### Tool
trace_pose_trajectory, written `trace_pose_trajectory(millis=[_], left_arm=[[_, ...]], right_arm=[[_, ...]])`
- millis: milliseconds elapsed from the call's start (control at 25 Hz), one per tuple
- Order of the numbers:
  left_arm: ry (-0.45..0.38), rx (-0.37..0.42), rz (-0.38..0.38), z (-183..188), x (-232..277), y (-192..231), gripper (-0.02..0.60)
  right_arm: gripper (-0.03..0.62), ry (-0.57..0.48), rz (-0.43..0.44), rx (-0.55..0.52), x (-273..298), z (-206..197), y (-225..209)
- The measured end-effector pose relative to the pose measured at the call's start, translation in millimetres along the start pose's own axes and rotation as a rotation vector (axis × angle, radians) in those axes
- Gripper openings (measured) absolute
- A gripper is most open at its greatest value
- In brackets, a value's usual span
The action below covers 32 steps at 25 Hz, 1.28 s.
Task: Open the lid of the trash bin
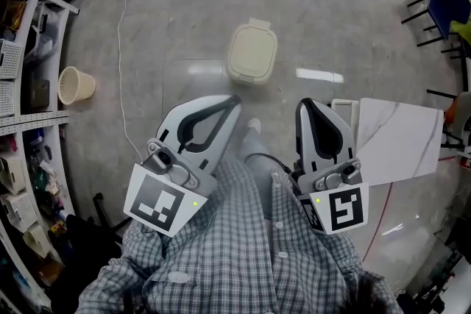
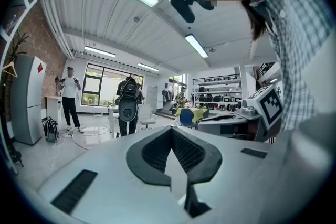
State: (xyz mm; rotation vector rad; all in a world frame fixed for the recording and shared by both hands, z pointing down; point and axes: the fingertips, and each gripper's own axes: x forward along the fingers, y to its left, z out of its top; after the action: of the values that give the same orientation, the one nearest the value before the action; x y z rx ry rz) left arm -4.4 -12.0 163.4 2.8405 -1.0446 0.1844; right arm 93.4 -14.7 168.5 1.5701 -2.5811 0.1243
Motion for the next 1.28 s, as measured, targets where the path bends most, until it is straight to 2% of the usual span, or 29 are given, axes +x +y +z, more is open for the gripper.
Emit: trace_pose_trajectory(millis=[320,680,920,1040,1280], left_arm=[[0.023,-0.04,0.044,7.4,38.3,3.6,0.005],[0.037,-0.066,0.153,1.7,49.9,15.3,0.005],[0.064,-0.078,0.147,-9.4,52.8,29.0,0.005],[0.072,-0.085,0.127,-13.7,54.8,33.8,0.005],[0.115,-0.084,0.075,-33.2,60.8,45.6,0.005]], right_arm=[[0.02,0.047,0.071,0.009,16.0,-5.0,-35.9],[0.02,0.062,0.131,0.062,24.8,-20.0,-54.2],[0.018,0.085,0.143,0.056,44.7,-34.1,-49.5],[0.02,0.115,0.149,0.062,51.5,-42.0,-41.7],[0.018,0.103,0.164,0.065,72.1,-51.9,-31.5]])
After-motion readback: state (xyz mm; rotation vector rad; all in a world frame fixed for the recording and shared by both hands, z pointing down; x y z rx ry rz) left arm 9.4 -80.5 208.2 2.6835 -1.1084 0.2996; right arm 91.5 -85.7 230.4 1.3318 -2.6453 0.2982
